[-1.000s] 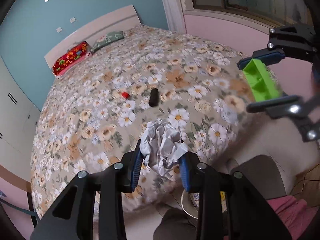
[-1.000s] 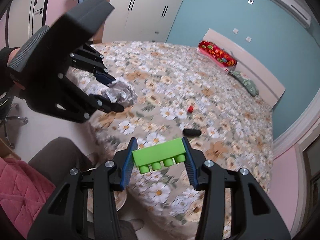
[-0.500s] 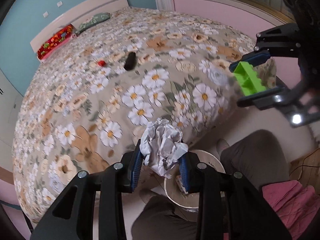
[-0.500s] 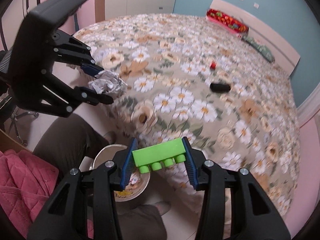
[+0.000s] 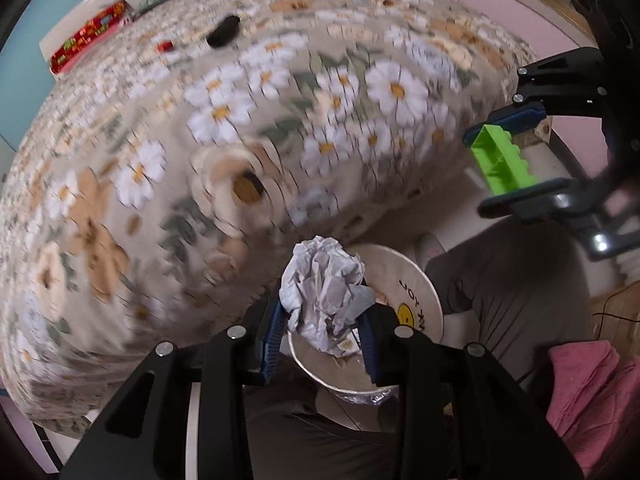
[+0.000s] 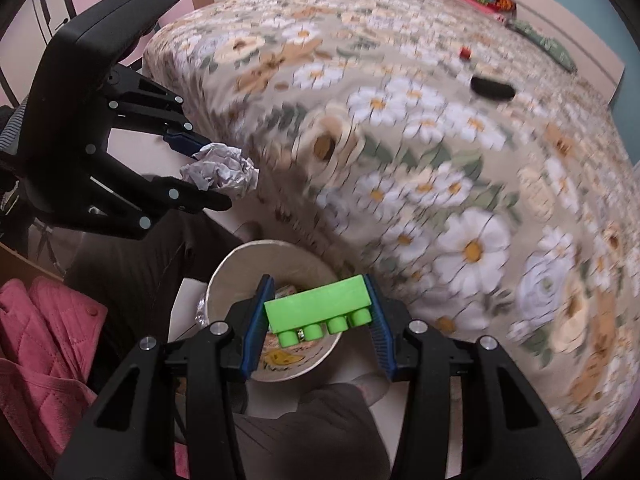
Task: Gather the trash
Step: 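Carry the green brick and crumpled paper in both tools over the bin, then open both tools to drop the brick and paper into the bin, then move both open tools back toward the black tube and red block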
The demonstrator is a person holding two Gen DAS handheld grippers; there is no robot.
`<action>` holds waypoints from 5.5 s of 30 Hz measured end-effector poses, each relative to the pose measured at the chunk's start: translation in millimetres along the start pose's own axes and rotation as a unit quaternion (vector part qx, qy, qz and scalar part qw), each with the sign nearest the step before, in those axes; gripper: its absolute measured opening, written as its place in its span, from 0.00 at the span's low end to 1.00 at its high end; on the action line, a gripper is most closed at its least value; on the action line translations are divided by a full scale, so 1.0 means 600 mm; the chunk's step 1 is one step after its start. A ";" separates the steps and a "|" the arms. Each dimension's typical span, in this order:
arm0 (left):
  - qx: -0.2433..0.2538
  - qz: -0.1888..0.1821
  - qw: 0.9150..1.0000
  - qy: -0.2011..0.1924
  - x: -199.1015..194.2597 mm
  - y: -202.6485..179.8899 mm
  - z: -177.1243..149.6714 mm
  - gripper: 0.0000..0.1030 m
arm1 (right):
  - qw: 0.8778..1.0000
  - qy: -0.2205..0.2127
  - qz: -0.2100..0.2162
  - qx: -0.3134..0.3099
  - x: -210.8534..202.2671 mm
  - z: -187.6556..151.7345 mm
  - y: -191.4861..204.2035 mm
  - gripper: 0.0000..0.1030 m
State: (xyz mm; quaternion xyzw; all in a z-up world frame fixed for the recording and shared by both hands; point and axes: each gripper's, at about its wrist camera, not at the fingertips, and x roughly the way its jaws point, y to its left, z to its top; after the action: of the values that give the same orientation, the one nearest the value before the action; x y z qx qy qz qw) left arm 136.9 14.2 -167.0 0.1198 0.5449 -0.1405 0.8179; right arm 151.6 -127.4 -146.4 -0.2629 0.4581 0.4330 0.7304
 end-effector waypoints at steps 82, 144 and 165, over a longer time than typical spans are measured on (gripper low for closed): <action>-0.149 -0.095 0.954 0.242 0.518 0.003 -0.142 0.55 | 0.962 0.223 0.097 0.127 0.518 -0.161 0.018 0.61; -0.156 0.058 0.985 -0.036 -0.129 0.191 0.198 0.59 | 0.989 0.008 -0.133 0.066 -0.102 0.115 -0.059 0.65; -0.223 0.083 0.971 -0.031 -0.026 0.365 0.455 0.59 | 0.975 -0.003 -0.159 0.154 -0.022 0.343 -0.246 0.66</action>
State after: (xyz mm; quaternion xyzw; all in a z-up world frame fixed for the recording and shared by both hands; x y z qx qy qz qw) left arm 444.2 124.8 -39.8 -0.0255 0.5253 0.0493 0.8491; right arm 368.8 -43.5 -45.3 -0.2153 0.4691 0.2371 0.8230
